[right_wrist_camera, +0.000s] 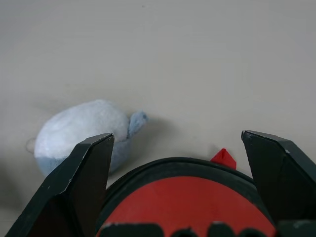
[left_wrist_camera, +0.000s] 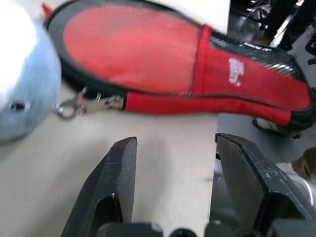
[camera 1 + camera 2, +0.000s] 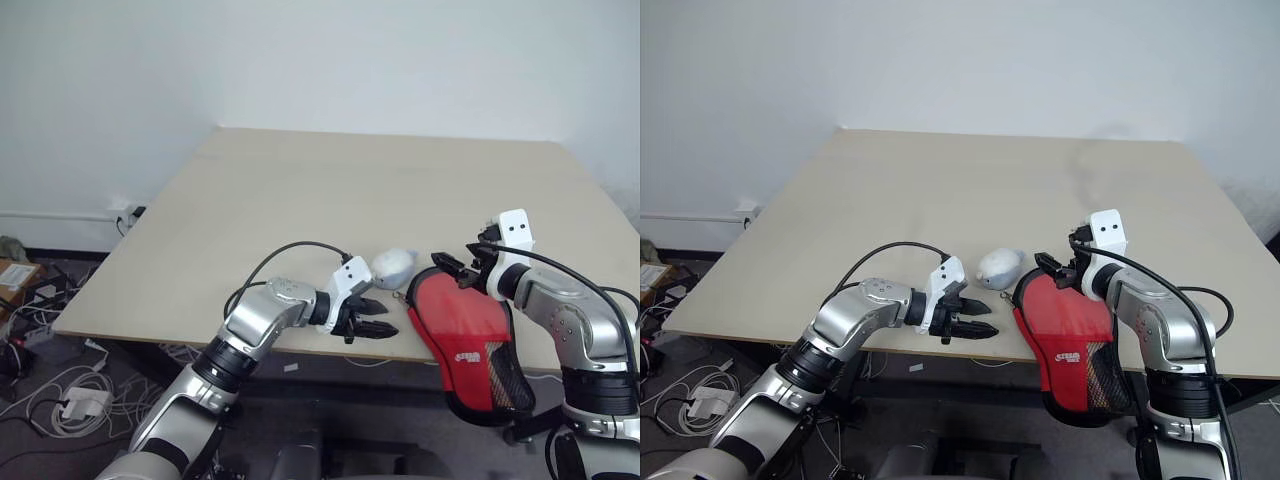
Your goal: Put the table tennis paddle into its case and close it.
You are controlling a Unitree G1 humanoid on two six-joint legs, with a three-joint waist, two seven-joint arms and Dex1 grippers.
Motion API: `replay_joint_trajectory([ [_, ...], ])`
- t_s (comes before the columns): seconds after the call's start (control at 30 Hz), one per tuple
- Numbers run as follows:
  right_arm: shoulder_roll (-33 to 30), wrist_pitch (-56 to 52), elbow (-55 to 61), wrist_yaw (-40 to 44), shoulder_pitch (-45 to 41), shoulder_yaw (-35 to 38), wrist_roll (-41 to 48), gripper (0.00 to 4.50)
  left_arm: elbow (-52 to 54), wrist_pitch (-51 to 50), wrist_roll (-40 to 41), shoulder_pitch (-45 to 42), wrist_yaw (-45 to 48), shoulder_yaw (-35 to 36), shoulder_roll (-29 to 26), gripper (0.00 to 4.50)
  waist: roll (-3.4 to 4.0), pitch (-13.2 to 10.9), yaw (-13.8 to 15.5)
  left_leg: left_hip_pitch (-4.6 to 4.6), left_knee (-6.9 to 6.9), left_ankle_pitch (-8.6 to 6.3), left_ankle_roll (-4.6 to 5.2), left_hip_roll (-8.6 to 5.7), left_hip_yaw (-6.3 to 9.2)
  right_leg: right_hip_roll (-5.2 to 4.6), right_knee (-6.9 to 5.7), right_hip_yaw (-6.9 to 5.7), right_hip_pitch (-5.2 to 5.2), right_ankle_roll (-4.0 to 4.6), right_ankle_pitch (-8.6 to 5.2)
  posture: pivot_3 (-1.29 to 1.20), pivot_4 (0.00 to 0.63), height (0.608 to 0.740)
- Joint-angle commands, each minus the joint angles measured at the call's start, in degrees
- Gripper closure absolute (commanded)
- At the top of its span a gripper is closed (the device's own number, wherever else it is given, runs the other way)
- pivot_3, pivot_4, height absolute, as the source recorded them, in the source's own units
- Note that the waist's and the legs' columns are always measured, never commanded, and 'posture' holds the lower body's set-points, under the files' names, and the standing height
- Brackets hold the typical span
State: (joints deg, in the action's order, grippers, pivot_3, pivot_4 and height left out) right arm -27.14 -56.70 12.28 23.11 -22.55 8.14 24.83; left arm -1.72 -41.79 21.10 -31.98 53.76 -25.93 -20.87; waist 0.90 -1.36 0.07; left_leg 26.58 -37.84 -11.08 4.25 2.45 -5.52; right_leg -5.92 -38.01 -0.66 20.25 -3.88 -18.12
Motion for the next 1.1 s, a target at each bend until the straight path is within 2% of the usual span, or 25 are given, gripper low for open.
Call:
replay_joint_trajectory([
  [0.03, -0.72, -1.18, 0.75, 1.18, -2.41, 0.05, 1.36, 0.03, 2.40, 1.13, -0.33, 0.45, 0.85, 1.59, -0.87, 1.85, 0.00, 0.00, 0.00, 0.00, 0.00, 0.00, 0.00, 0.00, 0.00, 0.00, 0.00, 0.00, 0.00, 0.00, 0.00, 0.00, 0.000, 0.715],
  [0.2, 0.38, -1.49, -3.02, 0.01, -6.19, -0.83, 0.32, 0.03, 2.52, 3.26, -0.43, 1.43, 0.24, 2.44, -0.10, 1.85, 0.00, 0.00, -0.06, 0.00, 0.00, 0.00, 0.00, 0.03, 0.01, 0.01, -0.02, 0.00, 0.03, 0.00, 0.00, 0.00, 0.000, 0.715],
  [0.43, 1.60, -0.34, -9.20, -3.55, -11.08, 2.89, -0.39, 0.03, -2.76, 8.98, -4.79, -0.90, 0.12, -1.12, 5.68, 1.85, -0.01, 0.00, 0.29, 0.01, -0.03, 0.00, 0.02, -0.03, -0.02, -0.02, -0.01, -0.02, -0.01, 0.00, 0.00, 0.00, 0.000, 0.715],
  [0.57, 1.26, -2.08, -9.16, -1.81, -11.01, 2.13, 1.06, 0.03, -6.79, 11.98, -7.95, -2.30, 0.63, -3.67, 8.89, 1.85, 0.00, 0.00, 0.07, 0.01, -0.02, 0.01, 0.01, -0.03, -0.05, -0.01, -0.01, -0.01, 0.01, 0.00, 0.01, 0.00, 0.000, 0.715],
  [0.7, 1.19, -5.60, -8.82, 0.72, -10.39, 0.95, 3.13, 0.03, -8.17, 12.49, -8.63, -2.43, 0.65, -3.35, 10.81, 1.85, 0.00, 0.01, -0.05, 0.01, 0.00, 0.01, 0.01, 0.00, -0.04, 0.01, -0.03, 0.00, 0.03, 0.00, 0.01, 0.00, 0.000, 0.715],
  [0.93, 2.48, -11.40, -9.99, 4.02, -11.83, -2.78, 5.74, 0.03, -6.81, 12.13, -8.49, -1.42, 1.61, -1.41, 9.73, 1.85, 0.01, 0.01, -0.05, 0.01, 0.00, -0.01, 0.04, 0.02, -0.01, 0.00, -0.04, 0.00, 0.05, 0.00, 0.01, 0.00, 0.000, 0.715],
  [1.1, 4.02, -8.78, -15.87, 2.63, -14.53, -4.66, 2.70, 0.03, -6.20, 13.68, -8.58, -0.68, 1.47, -0.17, 9.39, 1.85, 0.01, 0.01, 0.03, 0.01, 0.00, 0.00, 0.03, 0.04, 0.00, 0.00, -0.06, 0.00, 0.06, 0.01, 0.01, 0.00, 0.000, 0.715],
])
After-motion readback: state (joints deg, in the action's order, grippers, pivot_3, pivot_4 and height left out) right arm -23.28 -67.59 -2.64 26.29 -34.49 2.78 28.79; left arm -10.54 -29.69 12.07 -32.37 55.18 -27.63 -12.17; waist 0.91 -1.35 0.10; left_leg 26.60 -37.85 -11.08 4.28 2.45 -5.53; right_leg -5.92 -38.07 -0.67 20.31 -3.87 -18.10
